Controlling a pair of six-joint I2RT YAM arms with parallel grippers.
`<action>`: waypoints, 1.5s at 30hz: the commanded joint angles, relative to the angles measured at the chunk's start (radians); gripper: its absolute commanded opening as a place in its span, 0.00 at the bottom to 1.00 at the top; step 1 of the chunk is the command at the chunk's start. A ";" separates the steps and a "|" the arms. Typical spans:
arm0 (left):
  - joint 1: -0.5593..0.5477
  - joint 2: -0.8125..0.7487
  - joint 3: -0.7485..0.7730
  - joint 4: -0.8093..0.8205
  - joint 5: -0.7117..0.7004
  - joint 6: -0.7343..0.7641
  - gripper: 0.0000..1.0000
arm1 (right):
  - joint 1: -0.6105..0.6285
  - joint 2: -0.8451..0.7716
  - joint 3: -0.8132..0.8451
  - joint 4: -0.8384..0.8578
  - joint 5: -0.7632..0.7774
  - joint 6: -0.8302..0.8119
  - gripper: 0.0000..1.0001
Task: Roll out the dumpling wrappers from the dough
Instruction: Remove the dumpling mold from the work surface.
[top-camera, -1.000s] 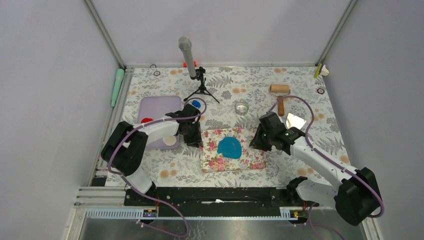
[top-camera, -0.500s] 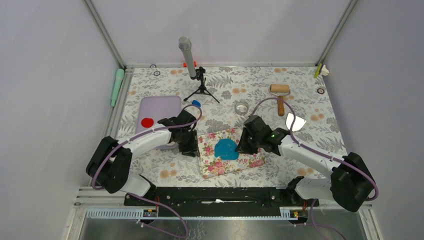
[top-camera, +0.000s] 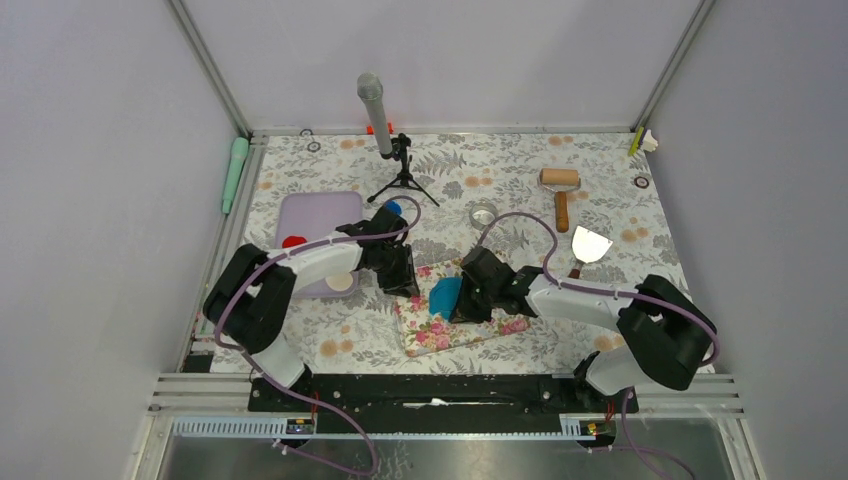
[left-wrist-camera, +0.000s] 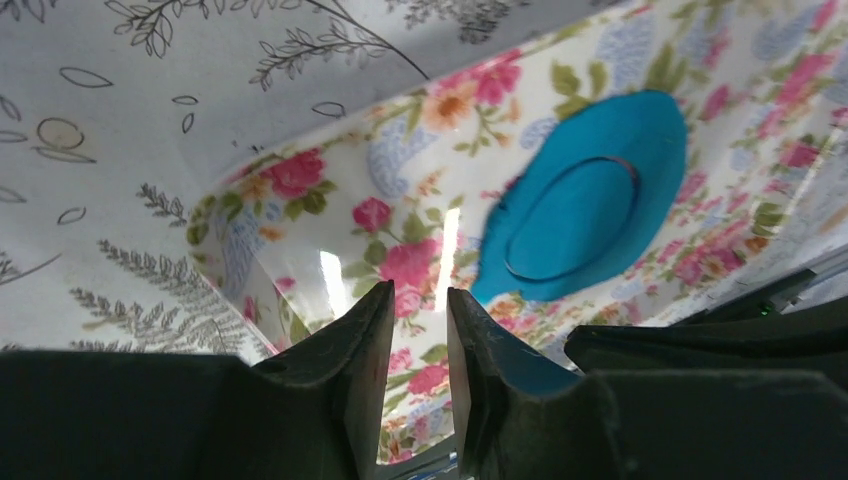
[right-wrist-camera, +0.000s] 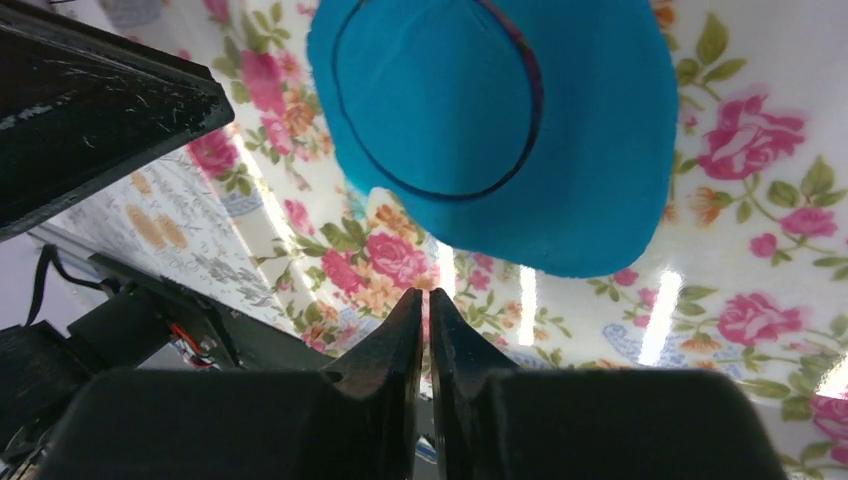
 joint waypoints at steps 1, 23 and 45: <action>0.002 0.054 0.023 0.059 0.026 -0.012 0.29 | 0.008 0.057 0.036 0.036 0.004 0.010 0.12; 0.002 0.091 0.016 0.041 0.016 0.011 0.28 | 0.008 0.119 0.092 -0.007 0.065 -0.007 0.02; 0.023 0.104 0.003 0.005 -0.011 0.047 0.27 | -0.056 0.039 -0.021 -0.198 0.243 -0.033 0.00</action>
